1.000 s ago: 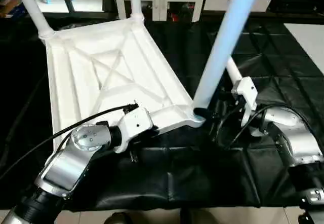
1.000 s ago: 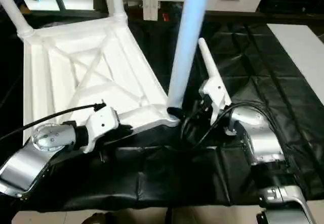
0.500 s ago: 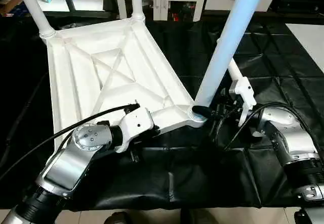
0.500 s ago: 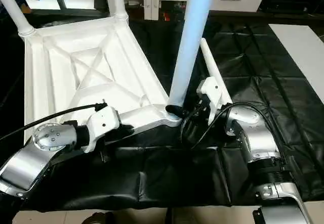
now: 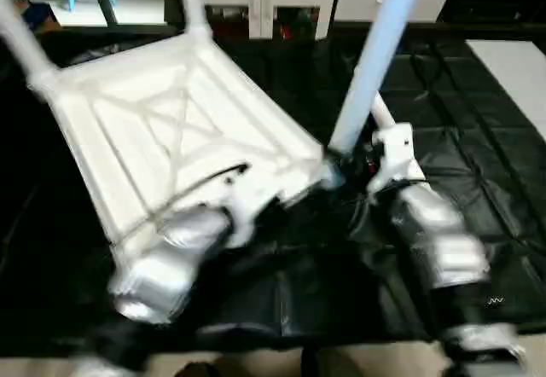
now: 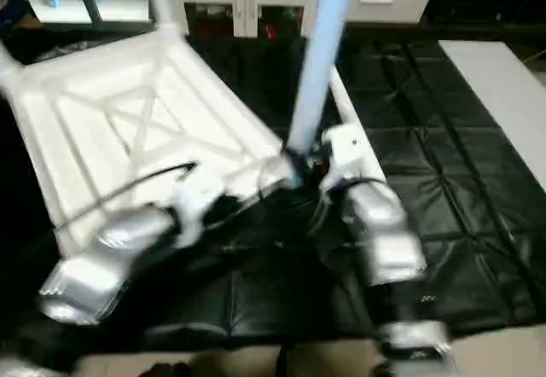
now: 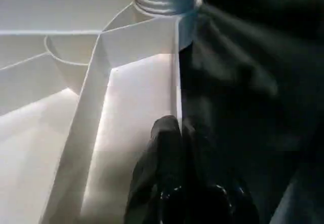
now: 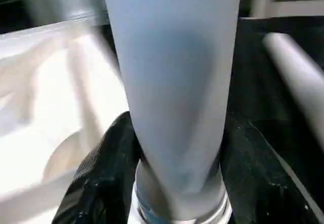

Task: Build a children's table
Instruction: Rotate leg to tighten

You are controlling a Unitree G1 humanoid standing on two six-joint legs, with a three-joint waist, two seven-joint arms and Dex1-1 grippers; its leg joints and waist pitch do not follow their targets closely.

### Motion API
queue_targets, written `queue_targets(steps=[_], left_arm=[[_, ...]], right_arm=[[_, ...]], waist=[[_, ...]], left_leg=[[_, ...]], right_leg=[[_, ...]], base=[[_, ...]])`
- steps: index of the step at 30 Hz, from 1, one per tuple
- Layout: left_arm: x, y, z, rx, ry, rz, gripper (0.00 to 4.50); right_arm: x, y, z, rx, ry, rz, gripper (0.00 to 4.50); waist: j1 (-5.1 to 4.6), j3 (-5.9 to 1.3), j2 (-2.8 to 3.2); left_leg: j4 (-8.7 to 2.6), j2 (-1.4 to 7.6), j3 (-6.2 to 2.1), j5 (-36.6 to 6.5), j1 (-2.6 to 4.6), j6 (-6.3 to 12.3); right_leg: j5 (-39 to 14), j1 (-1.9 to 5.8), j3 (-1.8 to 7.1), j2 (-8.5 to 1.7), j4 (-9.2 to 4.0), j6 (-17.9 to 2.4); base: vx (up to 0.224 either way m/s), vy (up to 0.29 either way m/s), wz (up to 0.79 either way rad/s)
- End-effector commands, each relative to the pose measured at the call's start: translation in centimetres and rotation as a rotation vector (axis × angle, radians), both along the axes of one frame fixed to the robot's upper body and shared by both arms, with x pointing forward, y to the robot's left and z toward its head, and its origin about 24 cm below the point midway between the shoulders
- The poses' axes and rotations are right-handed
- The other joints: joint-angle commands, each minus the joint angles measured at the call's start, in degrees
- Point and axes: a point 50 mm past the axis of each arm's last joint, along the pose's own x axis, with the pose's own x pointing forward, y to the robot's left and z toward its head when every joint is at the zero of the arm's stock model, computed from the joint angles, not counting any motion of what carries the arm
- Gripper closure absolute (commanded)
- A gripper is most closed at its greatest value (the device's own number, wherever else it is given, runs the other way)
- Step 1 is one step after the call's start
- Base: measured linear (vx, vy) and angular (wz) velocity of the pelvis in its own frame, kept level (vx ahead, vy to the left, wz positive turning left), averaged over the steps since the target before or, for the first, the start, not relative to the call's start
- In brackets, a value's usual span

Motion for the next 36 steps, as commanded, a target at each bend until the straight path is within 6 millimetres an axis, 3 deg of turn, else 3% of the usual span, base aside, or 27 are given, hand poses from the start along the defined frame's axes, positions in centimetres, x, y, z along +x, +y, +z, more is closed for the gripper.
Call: queue_targets(steps=[1, 4, 5, 7, 8, 9, 10, 12, 13, 14, 16, 18, 20, 23, 28, 31, 36], left_arm=[[-2.3, -4.1, -1.3, -0.016, 0.079, -0.202, 4.50], [-2.5, -4.2, -1.2, 0.002, 0.062, -0.246, 4.50], [-2.4, -2.6, -1.4, 0.026, 0.043, -0.261, 4.50], [-2.4, -1.8, -1.4, 0.034, 0.035, -0.273, 4.50], [-2.4, -0.6, -1.6, 0.051, 0.037, -0.277, 4.50], [-2.4, 1.0, -1.7, 0.068, 0.030, -0.294, 4.50], [-2.4, 1.0, -1.7, 0.068, 0.030, -0.294, 4.50], [-3.2, 3.6, -1.5, 0.070, 0.036, -0.367, 4.50], [-3.4, 4.0, -1.5, 0.073, 0.045, -0.377, 4.50], [-3.7, 4.8, -1.5, 0.087, 0.055, -0.392, 4.50], [-4.0, 5.9, -1.5, 0.106, 0.064, -0.399, 4.50], [-4.1, 6.1, -1.5, 0.109, 0.066, -0.400, 4.50], [-4.2, 6.6, -1.6, 0.113, 0.070, -0.408, 4.50], [-4.4, 6.9, -1.6, 0.113, 0.073, -0.420, 4.50], [-4.3, 6.7, -1.6, 0.109, 0.068, -0.427, 4.50], [-4.3, 6.6, -1.5, 0.104, 0.065, -0.437, 4.50], [-4.3, 6.6, -1.5, 0.103, 0.064, -0.442, 4.50]], right_arm=[[-1.2, 1.6, -5.0, 0.033, 0.239, -0.029, 2.59], [-1.2, 2.8, -4.4, 0.033, 0.189, 0.086, 2.59], [-1.4, 2.3, -2.6, -0.018, 0.069, 0.254, 2.59], [-1.5, 1.8, -1.8, -0.050, 0.019, 0.308, 2.03], [-1.5, 0.8, -0.8, -0.065, -0.028, 0.356, 1.87], [-1.7, -0.6, 0.6, -0.068, -0.068, 0.394, 1.80], [-1.7, -0.6, 0.6, -0.068, -0.068, 0.394, 1.80], [-2.7, -3.3, 2.8, -0.123, -0.101, 0.570, 1.54], [-3.0, -3.9, 3.1, -0.142, -0.097, 0.601, 1.46], [-3.4, -4.9, 3.5, -0.176, -0.082, 0.649, 1.42], [-4.3, -6.6, 3.9, -0.250, -0.046, 0.721, 1.42], [-4.5, -7.1, 4.0, -0.274, -0.036, 0.732, 1.42], [-4.9, -8.0, 4.3, -0.282, -0.028, 0.744, 1.42], [-5.1, -8.5, 4.5, -0.270, -0.022, 0.749, 1.42], [-5.4, -8.0, 4.2, -0.233, -0.011, 0.776, 1.78], [-5.4, -7.5, 3.6, -0.206, 0.006, 0.789, 2.07], [-5.4, -7.4, 3.4, -0.184, 0.004, 0.776, 2.43]], waist=[[0.09, -2.02, 0.79], [-0.02, -1.98, 0.75], [0.00, -2.04, 0.59], [0.24, -2.21, 0.53], [0.47, -2.28, 0.47], [0.62, -2.38, 0.50], [0.62, -2.38, 0.50], [1.23, -2.59, 0.40], [1.46, -2.64, 0.55], [1.65, -2.67, 0.87], [2.36, -3.05, 0.95], [2.74, -3.07, 0.96], [2.87, -3.20, 0.95], [2.84, -3.03, 0.84], [2.83, -2.78, 0.88], [2.78, -2.92, 1.01], [2.82, -3.24, 0.98]], left_leg=[[-4.63, 0.28, -0.47, -22.40, 0.45, -1.38], [-4.90, 0.22, -0.98, -26.41, 0.41, -1.22], [-4.95, 0.21, -1.02, -26.28, 0.37, -0.91], [-4.98, 0.42, -1.00, -24.11, 0.07, 0.24], [-4.83, 0.41, -0.80, -21.95, -0.04, 0.88], [-4.61, 0.55, -0.40, -18.30, -0.13, 2.03], [-4.61, 0.55, -0.40, -18.30, -0.13, 2.03], [-4.20, 0.51, -0.33, -12.93, -0.36, 4.04], [-4.02, 0.65, -0.23, -11.45, -0.27, 4.68], [-3.77, 0.75, 0.13, -8.50, -0.02, 5.93], [-3.16, 0.74, 0.40, -2.49, 0.32, 8.21], [-2.88, 0.84, 0.59, -0.12, 0.39, 9.75], [-2.79, 0.83, 0.53, 0.27, 0.38, 10.27], [-2.93, 0.94, 0.49, -2.05, 0.37, 9.87], [-3.21, 1.03, 0.46, -6.87, 0.53, 6.99], [-3.19, 1.00, 0.38, -6.77, 0.57, 6.31], [-2.90, 0.85, 0.38, -4.01, 0.52, 7.33]], right_leg=[[-24.34, 1.10, 0.80, -1.21, -4.94, -6.86], [-26.20, 1.08, 0.48, -1.11, -5.20, -4.73], [-25.79, 1.16, 0.46, -1.10, -5.23, -4.37], [-22.72, 1.58, 0.59, -1.23, -5.07, -4.79], [-20.02, 1.74, 0.71, -1.19, -4.85, -5.75], [-15.55, 1.91, 0.88, -1.19, -4.37, -8.33], [-15.55, 1.91, 0.88, -1.19, -4.37, -8.33], [-10.49, 2.91, 0.92, -1.30, -3.56, -10.77], [-8.74, 2.90, 1.03, -1.34, -3.27, -11.28], [-4.20, 2.64, 1.08, -1.24, -2.81, -13.27], [4.38, 2.97, 1.06, -1.00, -1.66, -16.18], [7.92, 2.92, 1.15, -1.11, -1.31, -17.46], [7.67, 3.14, 1.11, -1.28, -1.17, -18.19], [2.99, 3.26, 1.11, -1.53, -1.50, -17.99], [-5.22, 3.04, 1.23, -1.69, -2.24, -16.53], [-4.89, 3.03, 1.21, -1.60, -2.15, -16.39], [-0.36, 3.23, 1.18, -1.48, -1.65, -17.19]], base=[[0.000, 0.000, 0.00], [0.000, 0.000, 0.00], [0.000, 0.000, 0.00], [0.000, 0.000, 0.00], [0.000, 0.000, 0.00], [0.000, 0.000, 0.00], [0.000, 0.000, 0.00], [0.000, 0.000, 0.00], [0.055, -0.005, 0.01], [0.055, -0.005, 0.01], [0.058, 0.008, 0.01], [0.027, 0.007, 0.00], [0.000, 0.000, 0.00], [0.000, 0.000, 0.00], [0.000, 0.000, 0.00], [0.000, 0.000, 0.00], [0.000, 0.000, 0.00]])
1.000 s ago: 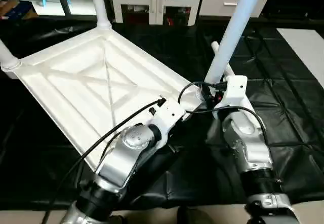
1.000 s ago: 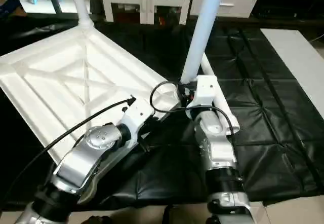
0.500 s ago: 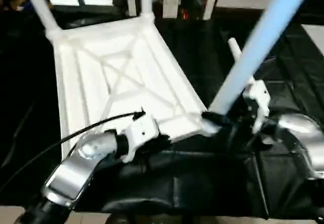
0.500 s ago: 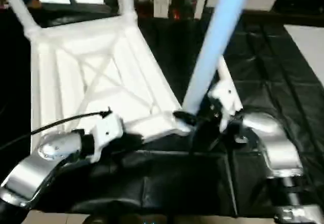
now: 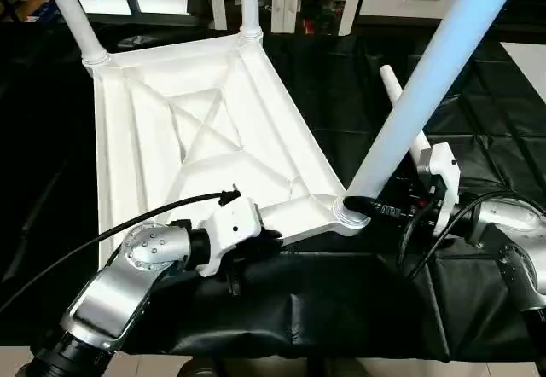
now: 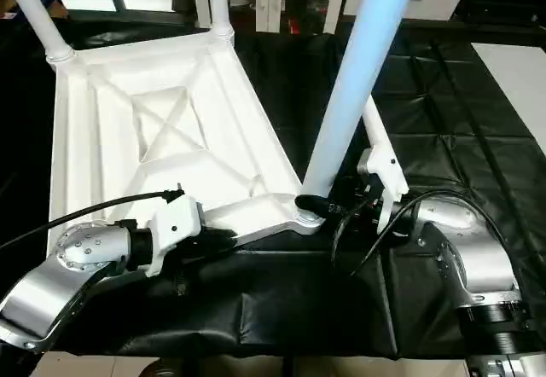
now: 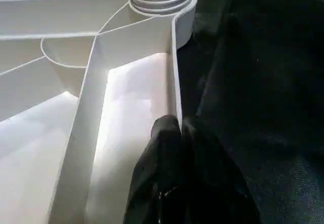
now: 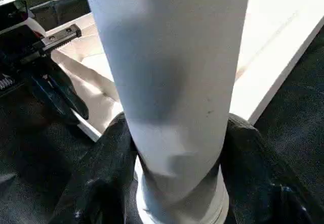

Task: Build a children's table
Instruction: Rotate leg to tighten

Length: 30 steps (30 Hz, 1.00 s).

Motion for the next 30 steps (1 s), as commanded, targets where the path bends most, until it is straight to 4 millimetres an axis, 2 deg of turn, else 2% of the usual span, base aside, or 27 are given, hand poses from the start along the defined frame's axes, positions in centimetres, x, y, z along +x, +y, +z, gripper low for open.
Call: queue_targets(steps=[1, 5, 6, 7, 9, 10, 11, 12, 13, 14, 15, 16, 17, 18, 20, 22, 23, 24, 26, 27, 28, 29, 30], left_arm=[[-1.0, 0.1, -1.7, 0.042, 0.095, -0.045, 4.50], [-0.8, -0.2, -1.8, 0.042, 0.095, -0.018, 4.50], [-0.8, -0.2, -1.8, 0.042, 0.095, -0.018, 4.50], [-0.4, -1.1, -2.0, 0.035, 0.101, 0.019, 4.50], [-0.3, -1.4, -2.1, 0.033, 0.102, 0.030, 4.50], [0.3, -2.7, -2.3, 0.024, 0.117, 0.107, 4.50], [0.3, -2.7, -2.3, 0.024, 0.117, 0.107, 4.50], [0.7, -4.0, -2.4, 0.010, 0.122, 0.159, 4.50], [1.5, -6.7, -2.4, -0.016, 0.116, 0.242, 4.50], [1.6, -6.8, -2.4, -0.017, 0.116, 0.245, 4.50], [1.8, -7.9, -2.3, -0.016, 0.106, 0.262, 4.50], [1.8, -7.9, -2.3, -0.016, 0.106, 0.262, 4.50], [1.7, -10.1, -1.7, -0.049, 0.098, 0.213, 4.50], [1.5, -10.9, -1.4, -0.062, 0.092, 0.175, 4.50], [1.3, -11.3, -1.2, -0.071, 0.088, 0.147, 4.50], [1.3, -9.6, -1.4, -0.055, 0.080, 0.130, 4.50], [1.3, -9.6, -1.4, -0.055, 0.080, 0.130, 4.50], [1.4, -8.6, -1.5, -0.043, 0.071, 0.128, 4.50], [1.4, -6.5, -1.9, -0.020, 0.061, 0.125, 4.50], [1.3, -5.3, -1.9, -0.017, 0.064, 0.109, 4.50], [1.3, -5.3, -1.9, -0.017, 0.064, 0.109, 4.50], [1.1, -4.4, -1.9, -0.015, 0.068, 0.095, 4.50], [0.6, -2.8, -1.8, -0.014, 0.075, 0.056, 4.50]], right_arm=[[0.2, -0.8, 0.2, 0.024, -0.006, -0.062, 2.50], [0.7, -0.5, -0.7, 0.042, 0.011, -0.165, 2.54], [0.7, -0.5, -0.7, 0.042, 0.011, -0.165, 2.54], [1.3, -0.1, -1.9, 0.008, 0.028, -0.278, 2.54], [1.5, 0.1, -2.3, -0.007, 0.034, -0.320, 2.55], [2.2, 0.7, -3.5, -0.009, 0.065, -0.489, 2.56], [2.2, 0.7, -3.5, -0.009, 0.065, -0.489, 2.56], [2.8, 1.2, -4.4, 0.003, 0.099, -0.633, 2.57], [3.5, 2.8, -6.1, 0.056, 0.185, -0.840, 2.58], [3.5, 2.9, -6.2, 0.058, 0.190, -0.849, 2.58], [3.8, 3.8, -6.7, 0.083, 0.225, -0.915, 2.58], [3.8, 3.8, -6.7, 0.083, 0.225, -0.915, 2.59], [4.2, 6.0, -7.2, 0.125, 0.261, -0.958, 2.59], [4.5, 7.0, -7.3, 0.132, 0.260, -0.955, 2.59], [4.6, 7.8, -7.2, 0.133, 0.246, -0.936, 2.59], [4.9, 7.9, -5.4, 0.140, 0.114, -0.770, 2.59], [4.9, 7.9, -5.4, 0.140, 0.114, -0.770, 2.59], [4.8, 7.7, -4.7, 0.147, 0.067, -0.689, 2.59], [4.3, 6.4, -3.2, 0.131, -0.020, -0.526, 2.59], [3.9, 5.3, -2.3, 0.121, -0.052, -0.451, 2.04], [3.9, 5.3, -2.3, 0.121, -0.052, -0.451, 1.90], [3.5, 4.5, -1.7, 0.114, -0.069, -0.399, 1.90], [2.8, 2.8, -0.5, 0.102, -0.076, -0.286, 1.88]], waist=[[-0.04, -3.86, -0.07], [-0.19, -3.56, -0.25], [-0.28, -3.46, -0.19], [-0.43, -3.23, -0.24], [-0.56, -2.98, -0.22], [-0.67, -2.98, -0.40], [-1.06, -2.63, -0.37], [-1.21, -2.68, -0.37], [-1.45, -2.58, -0.29], [-1.91, -2.42, -0.26], [-1.91, -2.42, -0.26], [-2.12, -2.69, -0.15], [-2.34, -2.76, 0.00], [-2.43, -2.72, -0.09], [-2.58, -2.79, -0.16], [-2.85, -2.84, -0.57], [-2.97, -3.00, -0.56], [-2.96, -3.00, -0.65], [-2.71, -3.09, -0.67], [-2.53, -3.20, -0.64], [-2.45, -3.15, -0.68], [-2.19, -3.34, -0.58], [-2.14, -3.36, -0.61]], left_leg=[[-2.94, 0.76, 0.16, -3.60, 0.84, 6.97], [-3.04, 0.74, 0.14, -4.92, 0.61, 6.61], [-3.12, 0.75, 0.12, -6.18, 0.68, 5.82], [-3.24, 0.80, 0.10, -7.46, 0.59, 4.66], [-3.44, 0.75, 0.07, -9.78, 0.72, 3.40], [-3.56, 0.62, -0.12, -11.57, 0.70, 2.12], [-3.91, 0.35, -0.37, -13.72, 0.46, 0.30], [-4.01, 0.37, -0.53, -14.91, 0.55, -0.23], [-4.03, 0.35, -0.53, -15.44, 0.56, -0.77], [-4.08, 0.09, -0.85, -19.08, 1.04, -2.48], [-4.08, 0.09, -0.85, -19.08, 1.04, -2.48], [-4.57, -0.02, -1.42, -20.66, 0.74, -2.67], [-4.71, -0.15, -1.58, -21.81, 0.56, -2.39], [-4.66, -0.19, -1.49, -22.50, 0.68, -2.33], [-4.68, -0.25, -1.65, -24.44, 1.02, -2.45], [-4.91, -0.13, -1.92, -25.60, 0.61, -1.79], [-4.93, -0.08, -1.96, -24.14, 0.16, -1.45], [-4.97, -0.06, -1.96, -23.52, -0.01, -1.14], [-4.75, 0.15, -1.77, -21.22, -0.02, -0.22], [-4.63, 0.21, -1.70, -20.48, 0.08, 0.30], [-4.49, 0.34, -1.34, -19.00, 0.23, 1.35], [-4.23, 0.36, -1.07, -17.41, 0.50, 2.04], [-4.01, 0.26, -0.83, -14.84, 0.36, 3.08]], right_leg=[[0.29, 3.42, 1.21, -1.44, -1.94, -16.87], [-2.50, 3.36, 1.27, -1.59, -2.16, -16.48], [-4.87, 3.23, 1.28, -1.60, -2.40, -16.00], [-7.28, 3.09, 1.33, -1.62, -2.62, -15.42], [-11.78, 2.85, 1.34, -1.72, -3.18, -14.19], [-15.52, 3.00, 1.35, -1.81, -3.43, -12.85], [-20.79, 2.67, 1.30, -1.72, -3.91, -10.46], [-22.83, 2.69, 1.27, -1.75, -3.99, -9.67], [-24.01, 2.42, 1.35, -1.73, -4.21, -8.97], [-30.53, 1.65, 1.08, -1.72, -5.09, -6.49], [-30.53, 1.65, 1.08, -1.72, -5.09, -6.49], [-30.62, 2.18, 0.59, -1.61, -5.19, -3.80], [-30.20, 1.96, 0.41, -1.57, -5.45, -2.82], [-30.32, 1.62, 0.41, -1.52, -5.77, -2.53], [-29.39, 1.38, 0.29, -1.27, -5.79, -2.44], [-27.47, 1.76, 0.17, -1.22, -5.59, -2.57], [-24.35, 2.17, 0.30, -1.24, -5.18, -3.44], [-23.09, 2.31, 0.30, -1.20, -5.10, -3.80], [-19.79, 2.40, 0.57, -1.34, -4.87, -5.26], [-18.38, 2.46, 0.62, -1.29, -4.75, -5.92], [-15.79, 2.42, 0.81, -1.15, -4.58, -7.43], [-13.78, 2.39, 0.85, -1.10, -4.37, -9.22], [-11.09, 2.63, 0.93, -1.15, -4.11, -11.07]], base=[[0.000, 0.000, 0.00], [0.000, 0.000, 0.00], [0.000, 0.000, 0.00], [0.000, 0.000, 0.00], [0.000, 0.000, 0.00], [0.000, 0.000, 0.00], [0.000, 0.000, 0.00], [0.000, 0.000, 0.00], [-0.052, -0.002, -0.04], [-0.052, -0.002, -0.04], [-0.057, 0.006, -0.05], [0.000, 0.000, 0.00], [0.000, 0.000, 0.00], [0.000, 0.000, 0.00], [0.000, 0.000, 0.00], [0.000, 0.000, 0.00], [0.000, 0.000, 0.00], [0.000, 0.000, 0.00], [0.000, 0.000, 0.00], [0.000, 0.000, 0.00], [0.061, -0.023, 0.11], [0.061, -0.023, 0.11], [0.066, -0.024, 0.10]])
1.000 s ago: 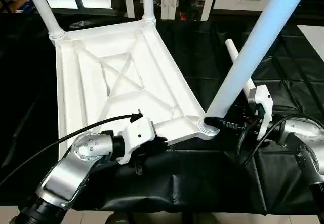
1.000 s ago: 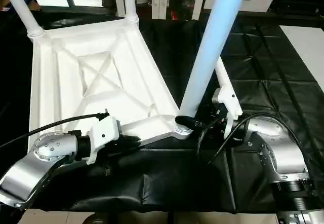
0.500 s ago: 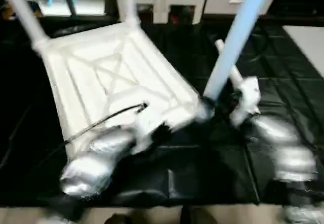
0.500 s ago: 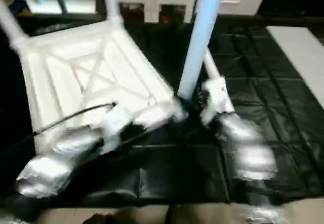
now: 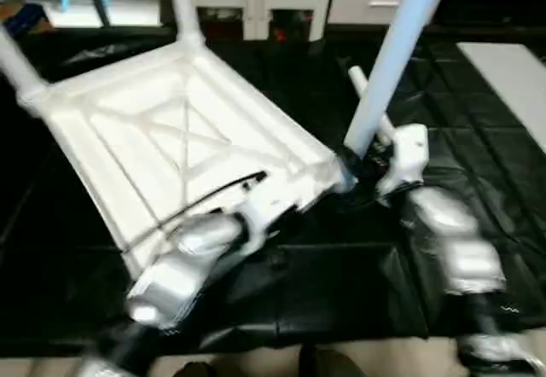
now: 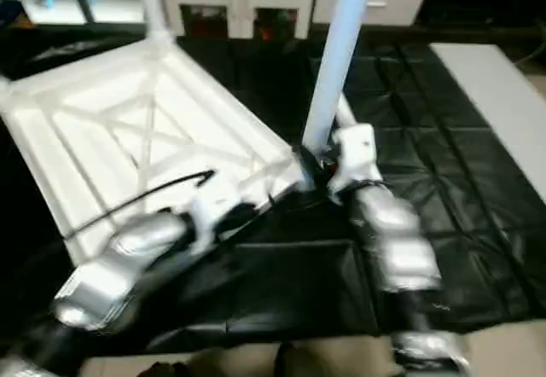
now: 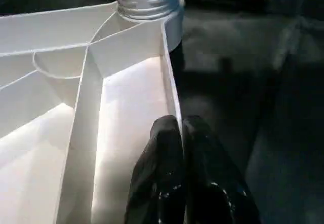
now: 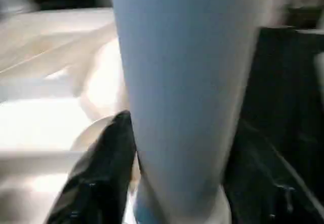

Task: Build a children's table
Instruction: Rotate leg to tighten

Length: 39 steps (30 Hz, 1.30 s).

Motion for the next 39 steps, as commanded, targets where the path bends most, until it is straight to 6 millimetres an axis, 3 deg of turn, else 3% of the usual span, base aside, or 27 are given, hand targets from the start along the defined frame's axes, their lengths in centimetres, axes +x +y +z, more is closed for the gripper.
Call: queue_targets(steps=[1, 2, 3, 4, 7, 10, 16, 22, 27, 30, 31, 33, 34, 35, 37, 38, 39], left_arm=[[-1.5, 0.2, -1.5, 0.017, 0.101, -0.122, 4.50], [-1.7, 0.8, -1.5, 0.021, 0.109, -0.129, 4.50], [-1.7, 1.0, -1.5, 0.023, 0.111, -0.132, 4.50], [-2.1, 2.0, -1.4, 0.036, 0.124, -0.147, 4.50], [-2.4, 2.4, -1.3, 0.040, 0.132, -0.160, 4.50], [-2.6, 2.6, -1.4, 0.045, 0.134, -0.167, 4.50], [-2.8, 2.8, -1.3, 0.039, 0.134, -0.187, 4.50], [-2.8, 2.4, -1.2, 0.032, 0.132, -0.196, 4.50], [-2.8, 1.9, -1.2, 0.025, 0.135, -0.213, 4.50], [-2.7, 1.3, -1.4, 0.025, 0.154, -0.190, 4.50], [-2.4, 0.8, -1.5, 0.023, 0.165, -0.147, 4.50], [-1.7, -0.4, -1.7, 0.020, 0.168, -0.059, 4.50], [-1.4, -0.7, -1.8, 0.019, 0.165, -0.033, 4.50], [-1.4, -0.9, -1.8, 0.019, 0.163, -0.024, 4.50], [-0.2, -2.9, -1.9, -0.015, 0.164, 0.113, 4.50], [0.1, -3.6, -1.9, -0.027, 0.168, 0.143, 4.50], [0.1, -3.6, -1.9, -0.027, 0.169, 0.144, 4.50]], right_arm=[[-0.8, -0.1, 0.8, 0.007, 0.001, 0.133, 1.81], [-1.2, -0.8, 1.3, -0.006, 0.001, 0.181, 1.57], [-1.3, -1.0, 1.5, -0.011, 0.001, 0.197, 1.57], [-2.1, -2.6, 2.3, -0.059, 0.017, 0.278, 1.48], [-2.4, -3.7, 2.8, -0.114, 0.020, 0.294, 1.19], [-2.6, -4.3, 3.2, -0.141, 0.021, 0.312, 1.19], [-3.2, -4.4, 2.6, -0.161, 0.065, 0.384, 1.19], [-2.9, -3.9, 1.6, -0.110, 0.087, 0.363, 1.63], [-2.5, -2.7, 0.6, -0.073, 0.082, 0.316, 2.06], [-1.8, -1.6, -0.4, -0.078, 0.098, 0.210, 2.35], [-1.1, -1.2, -1.2, -0.066, 0.122, 0.084, 2.39], [0.0, -0.9, -2.7, -0.035, 0.175, -0.177, 2.46], [0.2, -0.9, -3.1, -0.026, 0.193, -0.256, 2.49], [0.3, -0.9, -3.3, -0.023, 0.200, -0.286, 2.51], [0.6, -0.5, -5.0, 0.035, 0.257, -0.521, 2.52], [0.6, -0.2, -5.4, 0.058, 0.273, -0.571, 2.53], [0.6, -0.2, -5.4, 0.059, 0.274, -0.573, 2.54]], waist=[[0.50, -3.23, 0.00], [0.88, -3.34, 0.18], [1.09, -3.35, 0.35], [1.68, -3.28, 0.36], [2.26, -3.44, 0.30], [2.28, -3.16, 0.17], [2.22, -2.88, 0.10], [2.20, -3.15, 0.22], [2.15, -3.03, 0.32], [1.80, -2.91, 0.28], [1.73, -2.88, 0.30], [1.03, -2.29, 0.33], [0.58, -2.12, 0.22], [0.42, -2.14, 0.19], [0.11, -2.05, 0.23], [-0.01, -2.01, 0.23], [-0.11, -2.06, 0.13]], left_leg=[[-3.73, 0.53, 0.39, -13.22, 0.30, 4.55], [-3.45, 0.67, 0.73, -8.97, 0.35, 5.96], [-3.37, 0.55, 0.78, -7.44, 0.33, 6.64], [-3.21, 0.74, 0.89, -4.35, 0.40, 8.05], [-2.81, 0.77, 1.10, -0.54, 0.38, 9.93], [-2.91, 0.95, 1.36, -2.84, 0.64, 9.94], [-3.21, 1.01, 1.33, -7.39, 0.66, 7.32], [-3.00, 0.92, 1.33, -5.06, 0.60, 7.90], [-3.13, 0.98, 1.29, -6.89, 0.66, 6.88], [-3.35, 0.83, 1.13, -7.92, 0.39, 5.43], [-3.38, 0.87, 1.16, -8.33, 0.45, 5.01], [-3.91, 0.72, 1.00, -11.42, 0.23, 2.49], [-4.14, 0.52, 0.64, -14.51, 0.20, 0.72], [-4.22, 0.42, 0.49, -15.45, 0.27, 0.07], [-4.32, 0.36, 0.26, -17.84, 0.60, -0.82], [-4.21, 0.10, 0.28, -21.25, 1.27, -1.25], [-4.42, 0.07, 0.06, -22.50, 1.00, -1.16]], right_leg=[[-10.09, 3.09, 1.22, -1.40, -3.35, -12.07], [-4.94, 3.01, 1.29, -1.31, -2.71, -13.88], [-2.86, 3.13, 1.20, -1.20, -2.41, -14.57], [1.44, 3.46, 1.21, -1.18, -1.87, -16.17], [5.84, 3.51, 1.31, -1.29, -1.21, -17.30], [0.76, 3.31, 1.33, -1.51, -1.71, -17.52], [-7.51, 3.10, 1.45, -1.70, -2.47, -15.61], [-3.77, 3.17, 1.42, -1.54, -2.02, -16.26], [-6.81, 3.01, 1.41, -1.61, -2.29, -15.92], [-9.33, 3.11, 1.37, -1.67, -2.52, -14.85], [-10.05, 3.02, 1.38, -1.70, -2.60, -14.58], [-17.46, 2.62, 1.30, -1.75, -3.40, -12.57], [-24.28, 2.61, 1.13, -1.95, -3.92, -10.27], [-26.64, 2.58, 1.10, -1.99, -4.11, -9.19], [-30.20, 2.01, 1.06, -1.91, -4.76, -6.61], [-32.10, 1.27, 0.95, -1.48, -5.28, -4.44], [-31.84, 1.44, 0.80, -1.45, -5.33, -3.50]], base=[[0.065, -0.019, 0.06], [0.065, -0.019, 0.06], [0.061, -0.012, 0.02], [0.000, 0.000, 0.00], [0.022, 0.004, -0.01], [0.000, 0.000, 0.00], [0.000, 0.000, 0.00], [0.000, 0.000, 0.00], [0.000, 0.000, 0.00], [0.000, 0.000, 0.00], [0.000, 0.000, 0.00], [-0.026, -0.001, -0.02], [-0.063, 0.000, -0.07], [-0.063, 0.000, -0.07], [0.000, 0.000, 0.00], [0.000, 0.000, 0.00], [0.000, 0.000, 0.00]])
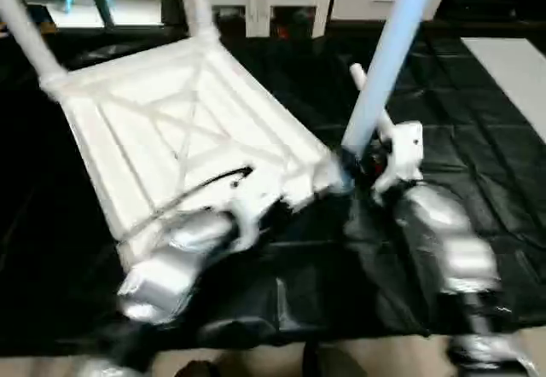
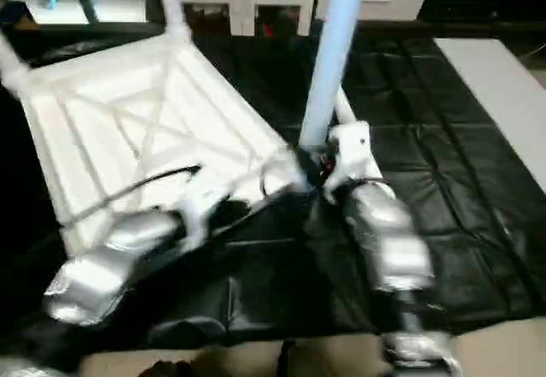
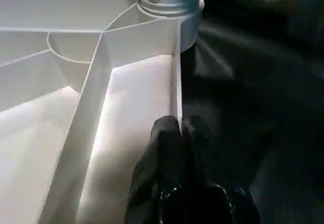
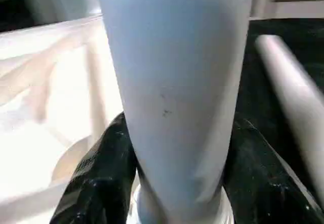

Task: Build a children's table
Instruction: Rotate leg to tighten

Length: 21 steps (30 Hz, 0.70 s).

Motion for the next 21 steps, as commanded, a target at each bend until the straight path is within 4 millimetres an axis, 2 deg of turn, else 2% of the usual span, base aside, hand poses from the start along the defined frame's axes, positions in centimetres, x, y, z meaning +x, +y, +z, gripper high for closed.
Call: queue_targets(steps=[1, 2, 3, 5, 6, 7, 8, 9, 11, 12, 13, 14, 15, 16, 18, 21], left_arm=[[-1.1, -2.5, -1.5, -0.006, 0.090, -0.044, 4.50], [-1.4, -3.7, -1.1, -0.034, 0.074, -0.096, 4.50], [-1.6, -4.4, -0.8, -0.048, 0.064, -0.130, 4.50], [-1.9, -4.0, -0.7, -0.045, 0.061, -0.165, 4.50], [-1.8, -3.3, -0.7, -0.037, 0.042, -0.183, 4.50], [-1.8, -2.7, -0.8, -0.028, 0.030, -0.197, 4.50], [-1.8, -1.7, -0.9, -0.011, 0.023, -0.209, 4.50], [-1.8, -0.9, -1.0, 0.002, 0.017, -0.219, 4.50], [-2.2, 1.3, -1.0, 0.014, 0.017, -0.271, 4.50], [-2.2, 1.3, -1.0, 0.014, 0.017, -0.271, 4.50], [-2.5, 1.9, -1.0, 0.012, 0.028, -0.290, 4.50], [-2.8, 2.6, -1.0, 0.014, 0.043, -0.310, 4.50], [-3.1, 3.1, -1.0, 0.017, 0.052, -0.321, 4.50], [-3.2, 3.6, -1.1, 0.022, 0.055, -0.322, 4.50], [-3.4, 4.3, -1.1, 0.030, 0.057, -0.320, 4.50], [-3.7, 4.8, -1.2, 0.032, 0.062, -0.324, 4.50]], right_arm=[[-0.9, -1.3, -5.2, 0.031, 0.236, -0.206, 2.54], [-0.7, 0.1, -5.0, 0.042, 0.210, -0.156, 2.54], [-0.6, 1.1, -4.8, 0.041, 0.189, -0.125, 2.54], [-0.5, 2.0, -3.5, -0.012, 0.092, 0.012, 2.54], [-0.5, 2.1, -2.7, -0.039, 0.040, 0.095, 2.54], [-0.8, 2.2, -2.1, -0.052, 0.000, 0.180, 2.54], [-1.2, 1.9, -1.3, -0.077, -0.044, 0.281, 2.20], [-1.5, 1.3, -0.8, -0.097, -0.069, 0.336, 2.00], [-2.2, -1.0, 0.6, -0.150, -0.110, 0.448, 1.85], [-2.2, -1.0, 0.6, -0.150, -0.110, 0.448, 1.80], [-2.5, -1.6, 1.0, -0.159, -0.115, 0.491, 1.68], [-2.9, -2.5, 1.4, -0.184, -0.124, 0.542, 1.55], [-3.2, -3.3, 1.7, -0.205, -0.126, 0.578, 1.55], [-3.4, -4.1, 1.9, -0.241, -0.126, 0.592, 1.46], [-3.7, -5.5, 2.5, -0.285, -0.134, 0.618, 1.28], [-4.0, -6.3, 2.9, -0.271, -0.141, 0.635, 1.28]], waist=[[-0.01, -2.13, 0.51], [-0.16, -2.06, 0.65], [-0.17, -2.15, 0.53], [-0.21, -2.49, 0.40], [-0.13, -2.62, 0.48], [-0.03, -2.72, 0.57], [0.05, -2.99, 0.56], [0.05, -2.97, 0.54], [0.15, -3.10, 0.38], [0.42, -3.30, 0.53], [0.47, -3.62, 0.43], [0.81, -3.69, 0.67], [1.24, -3.87, 0.59], [1.61, -3.71, 0.55], [1.86, -3.61, 0.67], [2.26, -3.50, 0.61]], left_leg=[[-4.60, -0.07, -0.78, -22.91, 0.25, -1.02], [-4.57, -0.05, -0.72, -24.77, 0.63, -0.98], [-4.56, -0.09, -0.77, -25.27, 0.67, -0.96], [-4.88, 0.01, -1.11, -24.24, -0.09, -0.65], [-4.92, 0.11, -1.15, -23.17, -0.21, -0.52], [-4.82, 0.24, -0.96, -21.10, -0.19, -0.01], [-4.65, 0.26, -0.92, -18.88, -0.50, 0.91], [-4.55, 0.47, -0.68, -16.70, -0.62, 2.27], [-4.16, 0.48, -0.15, -14.99, -0.29, 3.93], [-3.98, 0.50, -0.12, -13.44, -0.13, 4.39], [-3.67, 0.44, 0.08, -8.59, -0.60, 5.90], [-3.46, 0.55, 0.23, -5.07, -0.40, 7.47], [-3.07, 0.58, 0.44, -2.77, -0.26, 8.84], [-3.00, 0.57, 0.57, -1.02, -0.35, 10.05], [-2.89, 0.66, 0.71, -1.41, -0.14, 10.66], [-2.99, 0.89, 0.69, -3.49, -0.05, 10.52]], right_leg=[[-30.73, 1.43, 0.52, -1.26, -5.37, -3.35], [-31.20, 0.80, 0.46, -1.18, -5.84, -2.97], [-31.00, 0.87, 0.37, -1.13, -5.90, -2.91], [-27.16, 1.79, 0.29, -1.25, -5.32, -3.46], [-24.87, 1.96, 0.34, -1.25, -5.07, -3.95], [-20.07, 2.04, 0.47, -1.12, -4.74, -5.24], [-15.32, 2.59, 0.52, -1.08, -4.19, -6.89], [-11.76, 2.73, 0.61, -1.13, -3.98, -8.66], [-10.21, 2.65, 0.69, -1.13, -3.92, -10.92], [-8.63, 2.92, 0.76, -1.28, -3.64, -11.76], [-3.28, 3.32, 0.87, -1.27, -2.85, -13.61], [1.08, 3.27, 0.90, -1.19, -2.39, -15.47], [5.01, 3.44, 0.99, -1.09, -1.85, -16.83], [7.06, 3.40, 1.06, -1.10, -1.64, -17.59], [6.27, 3.24, 1.04, -1.15, -1.65, -17.95], [1.16, 3.28, 1.02, -1.41, -1.85, -17.74]], base=[[0.000, 0.000, 0.00], [0.000, 0.000, 0.00], [0.000, 0.000, 0.00], [0.000, 0.000, 0.00], [0.000, 0.000, 0.00], [0.000, 0.000, 0.00], [0.000, 0.000, 0.00], [0.000, 0.000, 0.00], [0.051, -0.013, 0.06], [0.068, -0.014, 0.04], [0.060, -0.010, -0.01], [0.060, -0.010, -0.01], [0.000, 0.000, 0.00], [0.000, 0.000, 0.00], [0.000, 0.000, 0.00], [0.000, 0.000, 0.00]])
